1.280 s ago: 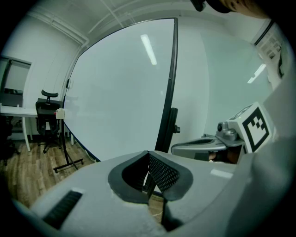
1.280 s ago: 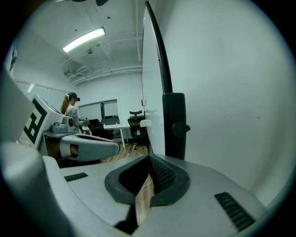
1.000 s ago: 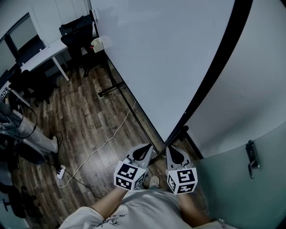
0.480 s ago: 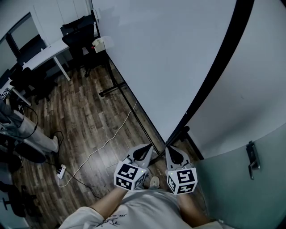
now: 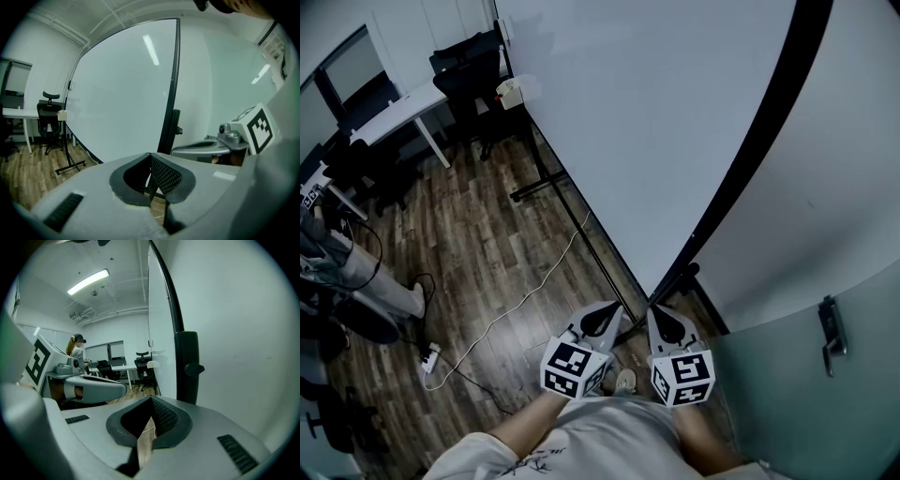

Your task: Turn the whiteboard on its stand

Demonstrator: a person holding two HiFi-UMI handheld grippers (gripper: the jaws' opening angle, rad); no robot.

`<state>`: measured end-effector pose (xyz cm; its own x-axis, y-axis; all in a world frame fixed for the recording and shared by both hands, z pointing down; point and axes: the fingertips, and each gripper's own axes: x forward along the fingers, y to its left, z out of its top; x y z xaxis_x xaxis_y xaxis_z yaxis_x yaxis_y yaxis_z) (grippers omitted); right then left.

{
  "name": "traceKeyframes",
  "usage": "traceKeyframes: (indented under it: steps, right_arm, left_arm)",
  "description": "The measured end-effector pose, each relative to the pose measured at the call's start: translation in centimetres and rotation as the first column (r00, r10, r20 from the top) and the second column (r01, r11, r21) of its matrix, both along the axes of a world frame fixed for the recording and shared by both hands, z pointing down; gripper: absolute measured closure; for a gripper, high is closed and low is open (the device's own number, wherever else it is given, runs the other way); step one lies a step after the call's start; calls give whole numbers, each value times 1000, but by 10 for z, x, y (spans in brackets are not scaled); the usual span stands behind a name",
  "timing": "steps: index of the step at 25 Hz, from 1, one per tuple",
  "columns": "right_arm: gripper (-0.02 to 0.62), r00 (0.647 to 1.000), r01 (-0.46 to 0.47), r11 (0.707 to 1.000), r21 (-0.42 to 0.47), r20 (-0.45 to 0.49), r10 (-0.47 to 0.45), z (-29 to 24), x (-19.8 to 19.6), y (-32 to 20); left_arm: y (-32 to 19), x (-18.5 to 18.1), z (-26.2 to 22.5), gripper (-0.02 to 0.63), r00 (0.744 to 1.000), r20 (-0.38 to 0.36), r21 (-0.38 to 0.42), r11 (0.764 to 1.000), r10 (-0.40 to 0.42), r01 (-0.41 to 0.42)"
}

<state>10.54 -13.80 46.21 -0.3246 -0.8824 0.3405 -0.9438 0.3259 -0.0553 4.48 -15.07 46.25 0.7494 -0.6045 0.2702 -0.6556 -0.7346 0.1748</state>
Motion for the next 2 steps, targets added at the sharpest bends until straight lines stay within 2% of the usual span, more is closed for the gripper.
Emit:
traceKeyframes:
  steps: [2]
  right_arm:
    - [589,1000,1,1000,2,-4,-1,2,1,2]
  left_arm:
    - [3,1,2,595,1000,0,0,1000,1,-1]
